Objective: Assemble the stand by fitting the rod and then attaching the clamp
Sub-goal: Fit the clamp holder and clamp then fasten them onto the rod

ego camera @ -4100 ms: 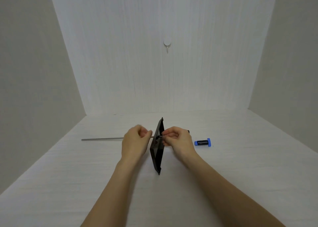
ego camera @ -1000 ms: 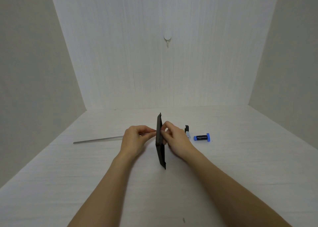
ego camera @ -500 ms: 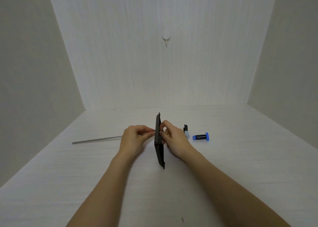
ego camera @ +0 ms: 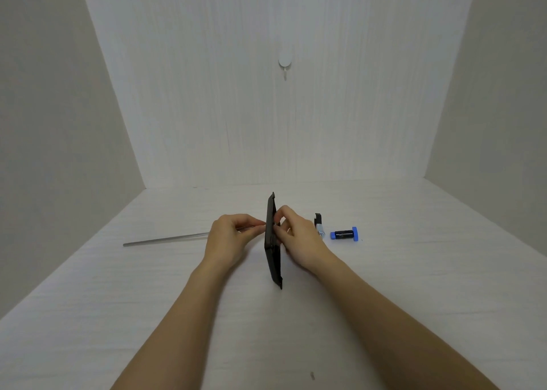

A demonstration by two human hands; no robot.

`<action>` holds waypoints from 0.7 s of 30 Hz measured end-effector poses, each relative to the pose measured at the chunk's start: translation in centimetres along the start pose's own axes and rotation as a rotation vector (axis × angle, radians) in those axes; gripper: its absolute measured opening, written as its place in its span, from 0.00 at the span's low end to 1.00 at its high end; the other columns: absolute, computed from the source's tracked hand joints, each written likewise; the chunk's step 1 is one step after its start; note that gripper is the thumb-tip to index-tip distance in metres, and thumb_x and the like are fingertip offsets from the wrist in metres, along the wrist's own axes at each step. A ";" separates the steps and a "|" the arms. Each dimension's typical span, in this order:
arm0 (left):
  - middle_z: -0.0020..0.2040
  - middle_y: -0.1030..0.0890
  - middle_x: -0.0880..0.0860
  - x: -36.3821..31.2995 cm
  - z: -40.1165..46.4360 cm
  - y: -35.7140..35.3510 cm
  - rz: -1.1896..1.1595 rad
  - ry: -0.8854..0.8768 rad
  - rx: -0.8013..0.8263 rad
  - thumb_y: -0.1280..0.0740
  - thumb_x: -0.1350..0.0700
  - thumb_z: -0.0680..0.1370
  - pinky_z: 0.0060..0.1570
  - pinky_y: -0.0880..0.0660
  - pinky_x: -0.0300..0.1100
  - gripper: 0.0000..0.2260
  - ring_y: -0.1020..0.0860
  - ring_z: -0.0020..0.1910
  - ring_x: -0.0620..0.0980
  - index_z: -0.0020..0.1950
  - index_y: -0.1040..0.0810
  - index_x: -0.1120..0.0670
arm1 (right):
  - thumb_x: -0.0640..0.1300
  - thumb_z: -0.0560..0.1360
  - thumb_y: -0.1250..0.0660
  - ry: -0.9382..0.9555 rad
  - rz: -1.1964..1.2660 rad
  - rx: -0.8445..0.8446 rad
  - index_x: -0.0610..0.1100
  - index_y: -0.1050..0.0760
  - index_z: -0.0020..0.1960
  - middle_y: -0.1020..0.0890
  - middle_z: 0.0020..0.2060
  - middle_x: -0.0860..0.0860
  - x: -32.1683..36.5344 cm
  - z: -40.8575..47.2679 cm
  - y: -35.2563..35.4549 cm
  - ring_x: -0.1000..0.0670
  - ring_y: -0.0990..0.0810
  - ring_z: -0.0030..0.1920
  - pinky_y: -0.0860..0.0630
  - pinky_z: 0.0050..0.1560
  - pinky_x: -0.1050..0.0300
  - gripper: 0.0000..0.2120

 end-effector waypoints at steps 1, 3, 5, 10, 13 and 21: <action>0.37 0.15 0.43 0.0 0.0 0.0 0.002 0.001 -0.001 0.27 0.54 0.71 0.45 0.24 0.38 0.03 0.18 0.39 0.39 0.38 0.15 0.48 | 0.45 0.80 0.43 0.001 -0.006 0.003 0.44 0.30 0.48 0.20 0.39 0.42 0.0 0.0 0.0 0.50 0.27 0.36 0.31 0.37 0.57 0.06; 0.37 0.15 0.43 0.1 0.0 0.1 0.009 0.003 -0.002 0.27 0.53 0.71 0.46 0.23 0.39 0.03 0.18 0.39 0.39 0.38 0.15 0.48 | 0.46 0.80 0.45 -0.008 -0.011 0.007 0.42 0.30 0.44 0.22 0.37 0.43 0.0 0.1 -0.1 0.48 0.27 0.37 0.30 0.40 0.53 0.11; 0.37 0.15 0.42 0.0 0.0 0.1 0.018 -0.005 -0.003 0.27 0.53 0.71 0.46 0.23 0.39 0.03 0.18 0.39 0.38 0.37 0.15 0.47 | 0.48 0.81 0.48 -0.034 0.009 0.012 0.41 0.29 0.40 0.24 0.35 0.46 -0.1 0.2 -0.2 0.49 0.27 0.35 0.29 0.43 0.52 0.17; 0.37 0.15 0.42 0.0 0.0 0.0 0.004 -0.012 -0.002 0.27 0.53 0.71 0.43 0.25 0.37 0.03 0.18 0.39 0.38 0.37 0.15 0.47 | 0.49 0.78 0.42 -0.073 0.093 -0.003 0.43 0.29 0.44 0.23 0.36 0.45 -0.7 0.1 0.2 0.49 0.28 0.33 0.29 0.39 0.54 0.10; 0.37 0.15 0.43 -0.1 0.0 0.0 -0.004 -0.009 0.002 0.27 0.53 0.71 0.43 0.26 0.36 0.03 0.18 0.39 0.39 0.37 0.15 0.47 | 0.46 0.78 0.40 -0.023 0.058 0.004 0.45 0.29 0.49 0.22 0.37 0.46 -0.2 0.0 0.1 0.52 0.28 0.33 0.29 0.37 0.56 0.05; 0.36 0.15 0.42 -0.2 0.0 0.0 0.007 -0.012 0.000 0.27 0.54 0.71 0.42 0.26 0.35 0.04 0.18 0.38 0.37 0.37 0.15 0.48 | 0.46 0.81 0.48 -0.023 -0.023 -0.001 0.41 0.29 0.39 0.23 0.36 0.45 0.1 0.0 0.0 0.48 0.27 0.38 0.28 0.45 0.49 0.16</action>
Point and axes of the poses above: each hand's wrist, its own z-axis towards the middle knuckle, its own y-axis out of the back of the hand, x = y × z, the point moved 10 cm from there along z, towards the middle knuckle
